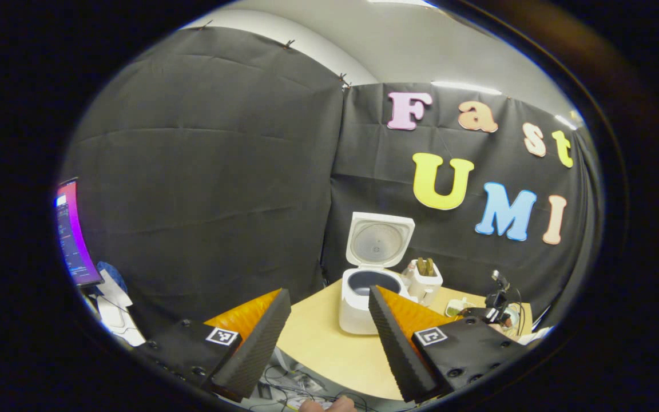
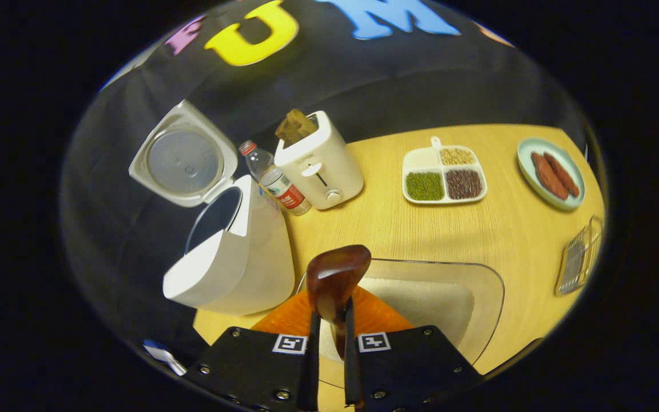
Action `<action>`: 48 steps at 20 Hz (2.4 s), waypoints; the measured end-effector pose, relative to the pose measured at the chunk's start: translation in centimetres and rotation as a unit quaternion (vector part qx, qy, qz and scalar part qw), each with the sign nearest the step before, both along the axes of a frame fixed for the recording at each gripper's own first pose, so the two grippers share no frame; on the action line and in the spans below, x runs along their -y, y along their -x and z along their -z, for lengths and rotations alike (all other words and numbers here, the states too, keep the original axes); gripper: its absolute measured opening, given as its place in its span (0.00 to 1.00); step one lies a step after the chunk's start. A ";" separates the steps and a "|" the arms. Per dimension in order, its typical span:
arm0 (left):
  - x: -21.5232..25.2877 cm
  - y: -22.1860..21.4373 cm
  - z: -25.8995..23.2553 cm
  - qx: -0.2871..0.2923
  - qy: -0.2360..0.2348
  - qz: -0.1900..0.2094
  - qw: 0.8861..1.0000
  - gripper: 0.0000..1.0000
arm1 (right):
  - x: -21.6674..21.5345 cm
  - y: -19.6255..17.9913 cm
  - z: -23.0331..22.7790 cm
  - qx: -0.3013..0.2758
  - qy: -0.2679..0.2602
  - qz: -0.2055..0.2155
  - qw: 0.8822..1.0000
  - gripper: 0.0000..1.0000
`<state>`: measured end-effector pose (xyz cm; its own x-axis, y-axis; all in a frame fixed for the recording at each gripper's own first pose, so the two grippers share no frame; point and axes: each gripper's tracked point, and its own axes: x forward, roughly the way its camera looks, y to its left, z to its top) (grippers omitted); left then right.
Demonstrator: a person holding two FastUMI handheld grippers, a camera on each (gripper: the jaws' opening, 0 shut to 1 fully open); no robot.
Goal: Close the left gripper, press the button to open the rice cooker; take a wooden spoon from the chopstick holder with the right hand, scoop a spoonful of rice and pour it into the rice cooker, then put the wooden spoon back into the chopstick holder.
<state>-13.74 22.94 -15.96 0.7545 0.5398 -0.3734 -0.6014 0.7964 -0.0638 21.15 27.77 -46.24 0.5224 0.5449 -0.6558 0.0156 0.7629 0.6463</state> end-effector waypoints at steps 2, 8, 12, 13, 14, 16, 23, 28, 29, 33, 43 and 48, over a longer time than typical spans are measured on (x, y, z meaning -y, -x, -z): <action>-0.1 0.0 -0.1 -0.003 0.000 0.001 1.000 0.92 | 1.1 -0.1 0.6 -0.027 -0.047 0.032 0.998 0.18; 0.4 -1.4 -0.2 -0.015 -0.013 0.021 1.000 0.96 | 4.9 -0.8 -0.7 -0.058 -0.168 0.111 0.978 0.18; 0.8 -2.5 -0.5 -0.011 -0.017 0.034 0.999 0.92 | 6.0 -1.2 -3.6 -0.041 -0.193 0.119 0.973 0.18; 0.9 -2.6 -0.6 -0.009 -0.018 0.034 0.999 0.94 | 5.9 -1.3 -4.3 -0.039 -0.199 0.119 0.972 0.18; 0.8 -2.5 -0.9 -0.008 -0.018 0.034 0.999 0.96 | 5.9 -1.3 -5.0 -0.035 -0.203 0.119 0.971 0.18; 0.7 -2.4 -0.8 -0.005 -0.017 0.032 0.999 0.96 | 5.5 -1.5 -6.5 -0.032 -0.217 0.119 0.968 0.18; -0.4 -1.1 -0.9 -0.003 -0.019 0.015 1.000 0.92 | 2.0 -2.7 -13.2 -0.004 -0.260 0.100 0.960 0.18; -1.6 0.1 -1.2 -0.002 -0.024 -0.008 1.000 1.00 | -4.1 -5.5 -19.0 0.021 -0.301 0.078 0.950 0.18; -2.0 0.8 -1.3 -0.001 -0.025 -0.013 1.000 0.92 | -5.7 -6.2 -19.8 0.024 -0.304 0.071 0.950 0.18; -3.3 2.1 -1.3 -0.007 -0.029 -0.033 0.999 0.97 | -12.1 -9.8 -20.5 0.050 -0.279 0.045 0.958 0.17; -6.8 5.3 -0.6 -0.035 -0.036 -0.097 0.994 0.92 | -24.3 -12.5 -11.9 0.125 -0.057 -0.074 0.988 0.17; -8.0 6.1 0.2 -0.042 -0.028 -0.121 0.991 0.96 | -26.1 -11.1 -11.4 0.212 0.045 -0.147 0.965 0.18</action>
